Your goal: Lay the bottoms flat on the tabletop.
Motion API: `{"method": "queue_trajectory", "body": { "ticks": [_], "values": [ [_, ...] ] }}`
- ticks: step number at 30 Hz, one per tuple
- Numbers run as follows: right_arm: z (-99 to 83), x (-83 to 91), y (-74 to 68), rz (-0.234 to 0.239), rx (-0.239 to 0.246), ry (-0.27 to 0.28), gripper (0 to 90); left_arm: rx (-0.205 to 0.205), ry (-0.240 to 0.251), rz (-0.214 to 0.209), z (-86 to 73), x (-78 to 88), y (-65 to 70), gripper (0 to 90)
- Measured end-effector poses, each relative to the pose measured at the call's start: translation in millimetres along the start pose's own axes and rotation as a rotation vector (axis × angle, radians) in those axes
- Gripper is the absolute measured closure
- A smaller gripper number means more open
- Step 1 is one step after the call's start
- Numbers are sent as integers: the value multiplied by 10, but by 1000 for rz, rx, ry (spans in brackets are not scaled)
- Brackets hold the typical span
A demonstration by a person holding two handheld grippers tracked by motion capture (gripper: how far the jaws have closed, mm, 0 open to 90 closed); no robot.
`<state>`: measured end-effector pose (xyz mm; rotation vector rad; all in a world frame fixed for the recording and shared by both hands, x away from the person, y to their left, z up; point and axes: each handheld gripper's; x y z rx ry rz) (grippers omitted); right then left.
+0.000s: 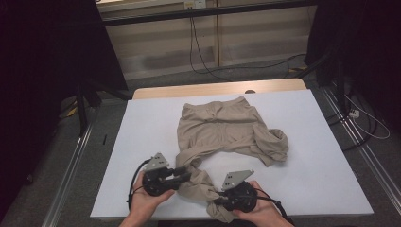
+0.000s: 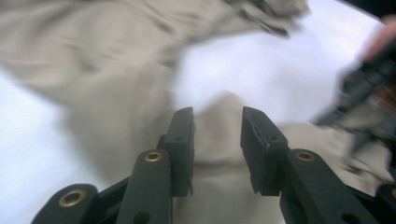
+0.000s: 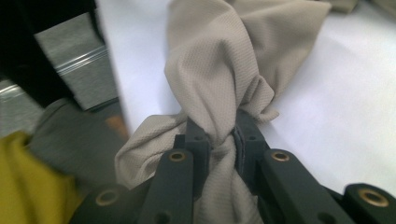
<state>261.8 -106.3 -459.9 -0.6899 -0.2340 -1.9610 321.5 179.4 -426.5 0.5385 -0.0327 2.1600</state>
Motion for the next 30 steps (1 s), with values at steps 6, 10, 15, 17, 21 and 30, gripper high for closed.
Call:
{"method": "queue_trajectory", "body": {
  "ticks": [6,10,15,17,21,30],
  "values": [
    [-18,115,-65,-35,6,-17,511,25,-64,52,-97,-47,-175,628],
    [81,111,0,-90,11,29,389,-15,-128,44,-113,-238,-75,585],
    [233,-2,3,-106,28,38,317,13,-177,13,-85,-385,-84,873],
    [257,-49,-5,-87,31,33,336,29,-172,5,-51,-389,-86,892],
    [282,-15,3,-74,42,58,547,76,-98,-22,95,-361,-91,898],
    [96,141,181,-117,-8,13,825,126,-32,26,371,-598,-217,898]
  ]
}}
Point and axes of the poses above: each handheld gripper's, and its own axes: x roughly backward along the jaws, z roughly out of its top, y roughly to its right, and after that the axes turned 9 degrees about y, right-handed
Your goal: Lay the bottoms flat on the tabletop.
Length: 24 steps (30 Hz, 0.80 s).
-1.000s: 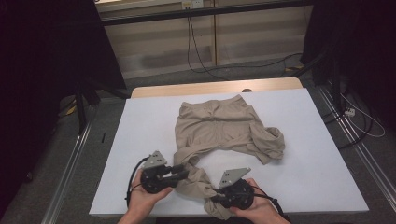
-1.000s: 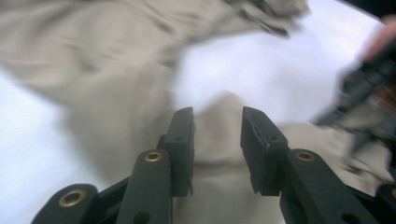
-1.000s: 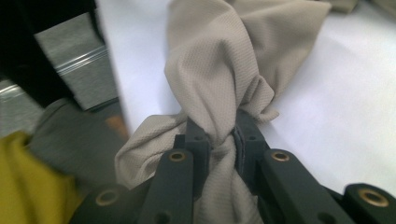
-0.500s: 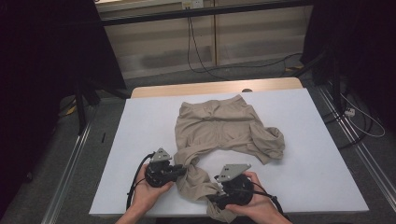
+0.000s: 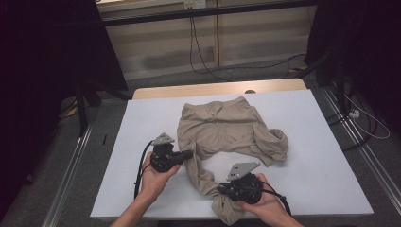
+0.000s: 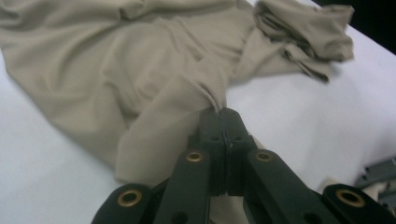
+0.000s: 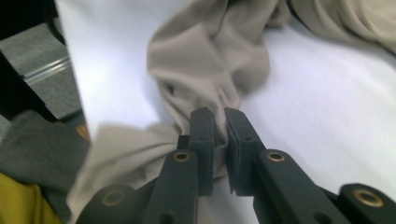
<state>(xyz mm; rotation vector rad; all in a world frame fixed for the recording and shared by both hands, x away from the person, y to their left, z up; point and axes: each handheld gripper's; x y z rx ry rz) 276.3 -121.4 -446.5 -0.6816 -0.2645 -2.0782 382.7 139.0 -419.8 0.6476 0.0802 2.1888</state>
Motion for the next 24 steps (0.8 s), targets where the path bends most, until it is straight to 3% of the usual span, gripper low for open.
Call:
{"method": "queue_trajectory", "body": {
  "ticks": [3,5,7,9,11,14,18,20,21,23,24],
  "values": [
    [-72,65,65,-24,-16,-14,812,28,15,19,87,-142,-55,898],
    [-78,101,98,-44,-22,-10,700,33,22,36,134,-205,-63,898],
    [-44,125,126,-65,-26,12,578,29,23,46,178,-277,-60,898],
    [28,141,156,-77,-27,50,556,13,24,59,211,-351,-58,898],
    [117,131,183,-76,-30,90,542,28,36,64,235,-430,-67,898],
    [238,24,224,-77,-25,111,529,28,29,83,261,-500,-81,898],
    [370,-189,242,-91,2,90,480,36,39,77,305,-569,-55,898],
    [403,-298,269,-135,6,59,520,50,52,69,318,-612,-23,898],
    [397,-346,300,-162,-7,34,592,22,33,69,324,-619,-25,898],
    [341,-390,381,-176,-26,37,860,19,35,65,312,-649,-11,897],
    [302,-387,416,-187,-33,34,876,13,31,64,299,-664,-6,894]
  ]
}}
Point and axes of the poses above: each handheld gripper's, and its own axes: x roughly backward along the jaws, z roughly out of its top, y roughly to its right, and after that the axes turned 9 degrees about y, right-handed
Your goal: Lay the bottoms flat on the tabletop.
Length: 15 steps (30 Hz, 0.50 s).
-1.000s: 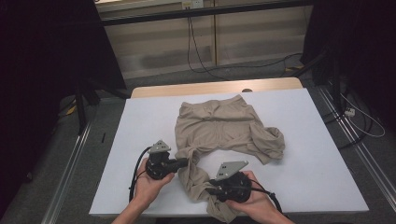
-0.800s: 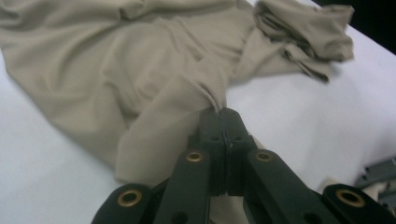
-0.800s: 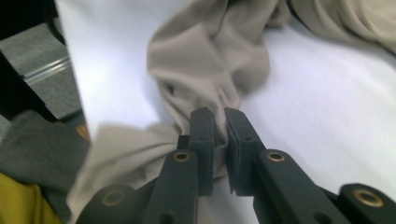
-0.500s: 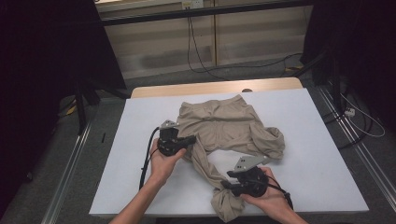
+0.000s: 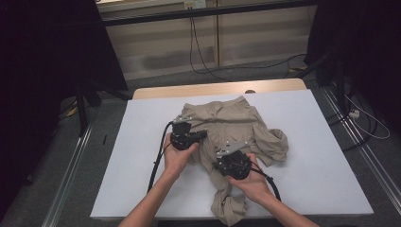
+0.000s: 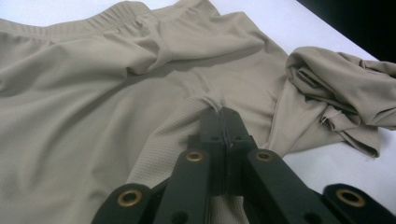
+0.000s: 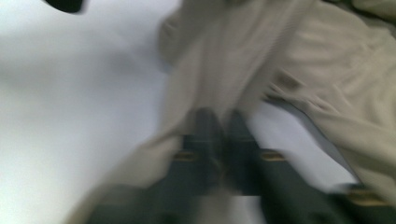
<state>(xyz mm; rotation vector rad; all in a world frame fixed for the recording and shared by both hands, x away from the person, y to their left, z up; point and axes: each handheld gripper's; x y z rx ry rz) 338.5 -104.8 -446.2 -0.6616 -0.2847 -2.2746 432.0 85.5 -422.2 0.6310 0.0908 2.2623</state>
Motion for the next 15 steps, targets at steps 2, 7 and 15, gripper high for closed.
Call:
{"method": "queue_trajectory", "body": {
  "ticks": [2,7,15],
  "values": [
    [-69,28,62,-5,-3,-16,878,-30,-4,-2,-29,-17,32,855],
    [-201,207,253,-36,-48,-14,876,-80,-8,7,-70,33,137,631],
    [-326,358,540,-135,-81,-64,870,-161,-26,-37,-164,188,289,618]
  ]
}}
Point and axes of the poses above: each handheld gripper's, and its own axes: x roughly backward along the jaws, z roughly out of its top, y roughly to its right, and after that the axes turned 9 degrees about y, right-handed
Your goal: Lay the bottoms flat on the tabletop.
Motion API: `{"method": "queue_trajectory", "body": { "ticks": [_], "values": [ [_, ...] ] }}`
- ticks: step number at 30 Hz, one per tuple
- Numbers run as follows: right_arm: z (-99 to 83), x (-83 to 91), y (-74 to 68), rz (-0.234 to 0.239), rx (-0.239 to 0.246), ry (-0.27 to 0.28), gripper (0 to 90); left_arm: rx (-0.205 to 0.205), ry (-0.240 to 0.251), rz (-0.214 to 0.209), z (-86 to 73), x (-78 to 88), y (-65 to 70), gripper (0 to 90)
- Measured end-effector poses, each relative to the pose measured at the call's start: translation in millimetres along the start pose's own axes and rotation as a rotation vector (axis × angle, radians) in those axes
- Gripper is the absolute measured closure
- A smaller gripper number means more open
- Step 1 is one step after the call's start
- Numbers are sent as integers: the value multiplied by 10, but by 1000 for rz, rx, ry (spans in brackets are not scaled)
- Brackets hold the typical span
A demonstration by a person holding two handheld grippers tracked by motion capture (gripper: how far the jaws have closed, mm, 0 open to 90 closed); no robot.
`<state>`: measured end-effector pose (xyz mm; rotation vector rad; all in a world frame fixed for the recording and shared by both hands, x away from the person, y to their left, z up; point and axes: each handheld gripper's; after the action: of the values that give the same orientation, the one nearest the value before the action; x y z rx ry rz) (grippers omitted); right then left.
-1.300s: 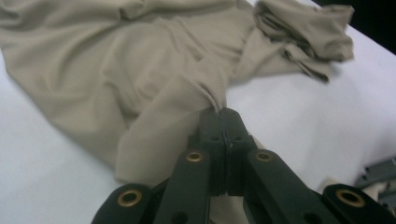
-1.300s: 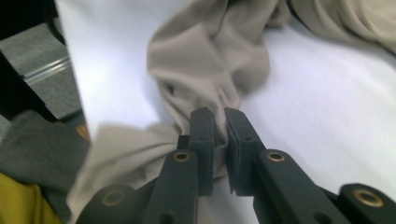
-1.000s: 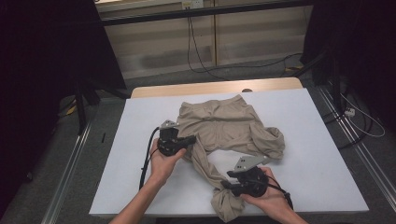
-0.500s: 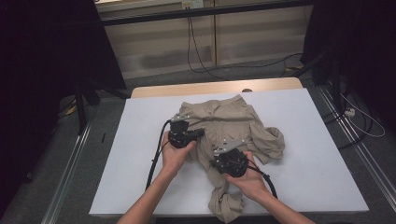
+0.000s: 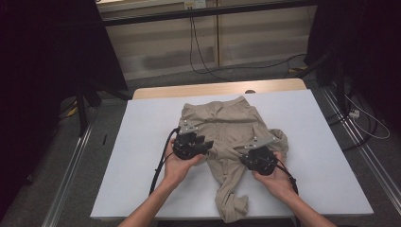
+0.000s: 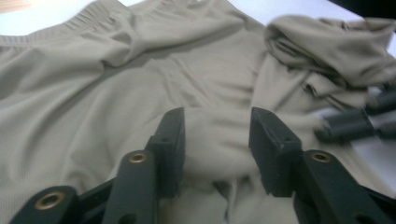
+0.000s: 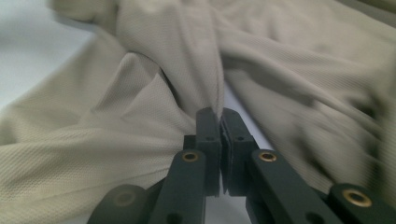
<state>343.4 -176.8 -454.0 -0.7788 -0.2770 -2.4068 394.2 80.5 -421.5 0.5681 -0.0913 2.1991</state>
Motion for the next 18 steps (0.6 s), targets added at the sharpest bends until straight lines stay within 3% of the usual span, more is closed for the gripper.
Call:
{"method": "queue_trajectory", "body": {
  "ticks": [2,4,6,8,13,15,16,18],
  "values": [
    [-26,10,44,-30,8,-20,829,-10,-17,-28,-45,18,63,669],
    [-35,31,57,-61,19,-23,775,-51,-54,-62,-101,14,157,723],
    [-41,58,42,-82,36,-34,722,-81,-81,-95,-157,-11,236,743],
    [-65,92,56,-85,19,-15,679,-105,-110,-120,-227,-76,319,732],
    [-60,204,53,-23,3,74,707,-144,-170,-107,-335,-231,385,613],
    [-34,239,4,19,8,110,731,-171,-154,-96,-385,-234,399,616],
    [-29,243,-25,44,15,118,731,-176,-152,-91,-391,-222,408,630],
    [-34,222,-94,87,31,109,720,-167,-163,-108,-394,-198,409,800]
  ]
}}
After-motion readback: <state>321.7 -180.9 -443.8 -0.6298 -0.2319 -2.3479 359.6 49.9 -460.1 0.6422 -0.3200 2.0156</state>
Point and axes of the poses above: each handheld gripper's, and its own axes: x roughly backward along the jaws, z roughly out of its top, y roughly to its right, and after that the axes turned 9 degrees about y, right-handed
